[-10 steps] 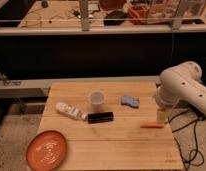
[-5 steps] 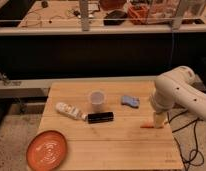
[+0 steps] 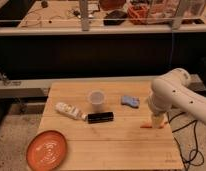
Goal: Drag the pepper across the table
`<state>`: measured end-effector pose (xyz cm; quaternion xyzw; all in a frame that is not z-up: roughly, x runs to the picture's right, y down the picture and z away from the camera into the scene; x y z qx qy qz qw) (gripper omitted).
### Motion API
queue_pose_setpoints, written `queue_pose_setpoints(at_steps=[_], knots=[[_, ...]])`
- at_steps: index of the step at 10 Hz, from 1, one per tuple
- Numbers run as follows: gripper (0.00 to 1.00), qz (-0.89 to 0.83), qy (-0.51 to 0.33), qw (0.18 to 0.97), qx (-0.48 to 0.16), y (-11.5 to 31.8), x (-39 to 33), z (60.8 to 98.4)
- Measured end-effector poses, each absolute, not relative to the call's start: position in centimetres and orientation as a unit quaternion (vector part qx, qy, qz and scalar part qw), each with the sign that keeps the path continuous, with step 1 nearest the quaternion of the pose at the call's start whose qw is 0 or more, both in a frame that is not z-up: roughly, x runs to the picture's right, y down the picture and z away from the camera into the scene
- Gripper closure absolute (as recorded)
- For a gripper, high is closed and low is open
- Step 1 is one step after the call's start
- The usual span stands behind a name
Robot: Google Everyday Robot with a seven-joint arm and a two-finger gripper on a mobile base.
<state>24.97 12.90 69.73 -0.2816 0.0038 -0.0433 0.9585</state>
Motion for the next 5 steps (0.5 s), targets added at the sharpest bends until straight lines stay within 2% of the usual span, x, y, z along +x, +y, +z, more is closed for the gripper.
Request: queue_pose_setpoints(at_steps=[5], knots=[[0.2, -0.078, 0.0, 0.957, -0.279, 13.4, 24.2, 70.9]])
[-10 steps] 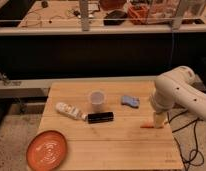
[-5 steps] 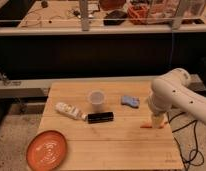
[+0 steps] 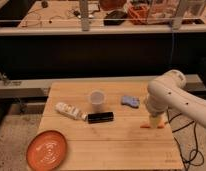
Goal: Drag the pepper across the table
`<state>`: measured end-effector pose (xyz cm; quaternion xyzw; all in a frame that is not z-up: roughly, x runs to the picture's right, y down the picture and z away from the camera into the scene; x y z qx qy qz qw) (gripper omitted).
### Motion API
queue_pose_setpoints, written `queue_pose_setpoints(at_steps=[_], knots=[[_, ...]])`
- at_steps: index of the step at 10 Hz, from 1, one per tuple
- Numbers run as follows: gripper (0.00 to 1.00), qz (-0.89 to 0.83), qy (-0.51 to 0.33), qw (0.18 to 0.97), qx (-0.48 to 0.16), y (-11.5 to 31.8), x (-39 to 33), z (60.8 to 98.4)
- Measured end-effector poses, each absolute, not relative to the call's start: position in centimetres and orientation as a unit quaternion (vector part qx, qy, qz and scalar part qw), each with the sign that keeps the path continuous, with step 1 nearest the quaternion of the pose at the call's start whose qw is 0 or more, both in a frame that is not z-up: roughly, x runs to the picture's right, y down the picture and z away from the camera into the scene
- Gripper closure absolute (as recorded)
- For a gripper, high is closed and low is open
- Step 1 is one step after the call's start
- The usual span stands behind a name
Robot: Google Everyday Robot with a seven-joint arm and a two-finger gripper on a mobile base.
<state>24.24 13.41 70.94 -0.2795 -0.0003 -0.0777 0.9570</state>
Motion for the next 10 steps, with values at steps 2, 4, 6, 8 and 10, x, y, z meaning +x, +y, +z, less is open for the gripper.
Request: queue_pose_setpoints(at_steps=[2, 4, 6, 8, 10], knots=[[0.2, -0.082, -0.001, 0.957, -0.279, 13.6, 24.2, 71.1], [0.2, -0.091, -0.001, 0.956, -0.279, 13.8, 24.3, 71.3], [0.2, -0.097, -0.006, 0.955, -0.28, 14.0, 24.1, 71.6], [0.2, -0.107, -0.01, 0.954, -0.281, 14.3, 24.0, 71.9], [0.2, -0.115, -0.013, 0.952, -0.282, 14.6, 24.0, 72.2]])
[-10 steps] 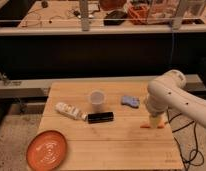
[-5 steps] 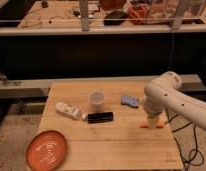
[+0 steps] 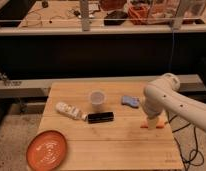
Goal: Drag the pepper across the table
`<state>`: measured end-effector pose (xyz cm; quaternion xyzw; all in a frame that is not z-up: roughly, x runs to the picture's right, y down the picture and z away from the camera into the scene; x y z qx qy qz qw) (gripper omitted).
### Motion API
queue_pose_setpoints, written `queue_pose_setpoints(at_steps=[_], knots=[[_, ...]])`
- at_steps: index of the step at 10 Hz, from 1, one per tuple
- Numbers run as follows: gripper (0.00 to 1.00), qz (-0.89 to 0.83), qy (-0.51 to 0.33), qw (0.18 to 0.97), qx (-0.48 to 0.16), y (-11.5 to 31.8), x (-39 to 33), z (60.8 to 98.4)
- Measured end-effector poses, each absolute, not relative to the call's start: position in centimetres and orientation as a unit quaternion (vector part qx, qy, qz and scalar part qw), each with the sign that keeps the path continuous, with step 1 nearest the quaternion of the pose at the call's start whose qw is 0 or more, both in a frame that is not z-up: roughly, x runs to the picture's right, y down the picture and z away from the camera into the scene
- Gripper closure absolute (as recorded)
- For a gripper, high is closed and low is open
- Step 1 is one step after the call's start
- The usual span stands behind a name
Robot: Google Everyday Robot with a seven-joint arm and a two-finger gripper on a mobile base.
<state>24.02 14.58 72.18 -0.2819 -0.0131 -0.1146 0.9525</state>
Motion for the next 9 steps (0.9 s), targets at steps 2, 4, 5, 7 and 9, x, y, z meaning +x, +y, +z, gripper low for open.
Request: queue_pose_setpoints(at_steps=[2, 4, 5, 7, 9], knots=[[0.2, -0.121, -0.016, 0.952, -0.282, 14.6, 23.8, 72.3], [0.2, -0.127, -0.02, 0.95, -0.283, 14.7, 23.6, 72.5], [0.2, -0.129, -0.021, 0.95, -0.284, 14.9, 23.7, 72.6], [0.2, -0.136, -0.024, 0.949, -0.284, 15.0, 23.8, 73.0], [0.2, -0.143, -0.028, 0.947, -0.285, 15.0, 23.5, 73.3]])
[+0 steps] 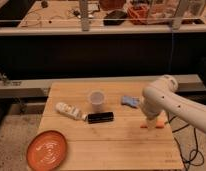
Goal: Drag the pepper across the table
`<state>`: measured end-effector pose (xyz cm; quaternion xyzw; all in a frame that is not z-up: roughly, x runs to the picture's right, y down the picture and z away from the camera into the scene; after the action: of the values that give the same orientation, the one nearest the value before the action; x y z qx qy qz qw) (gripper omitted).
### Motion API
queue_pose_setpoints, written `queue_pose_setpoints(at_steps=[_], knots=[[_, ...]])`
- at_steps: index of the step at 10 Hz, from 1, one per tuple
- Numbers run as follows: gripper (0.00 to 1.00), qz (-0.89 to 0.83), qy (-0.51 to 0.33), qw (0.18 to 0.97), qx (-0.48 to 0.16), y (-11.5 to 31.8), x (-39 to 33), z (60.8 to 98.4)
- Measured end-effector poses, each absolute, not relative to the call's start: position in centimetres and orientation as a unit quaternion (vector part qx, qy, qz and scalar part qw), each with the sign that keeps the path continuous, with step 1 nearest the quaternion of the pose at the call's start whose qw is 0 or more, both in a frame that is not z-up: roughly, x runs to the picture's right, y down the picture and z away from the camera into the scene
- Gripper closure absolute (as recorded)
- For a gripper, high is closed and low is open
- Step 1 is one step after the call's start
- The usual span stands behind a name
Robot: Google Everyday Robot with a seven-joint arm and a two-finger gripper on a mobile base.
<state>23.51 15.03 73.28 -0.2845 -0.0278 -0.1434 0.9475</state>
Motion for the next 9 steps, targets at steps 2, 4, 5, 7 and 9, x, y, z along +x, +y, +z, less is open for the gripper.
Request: queue_pose_setpoints(at_steps=[2, 4, 5, 7, 9], knots=[[0.2, -0.15, -0.031, 0.946, -0.286, 15.3, 23.6, 73.7], [0.2, -0.155, -0.033, 0.945, -0.286, 15.5, 23.8, 74.1], [0.2, -0.156, -0.034, 0.944, -0.287, 15.6, 23.8, 74.3], [0.2, -0.161, -0.037, 0.943, -0.289, 15.7, 23.8, 74.8], [0.2, -0.163, -0.038, 0.942, -0.29, 16.0, 24.0, 75.5]])
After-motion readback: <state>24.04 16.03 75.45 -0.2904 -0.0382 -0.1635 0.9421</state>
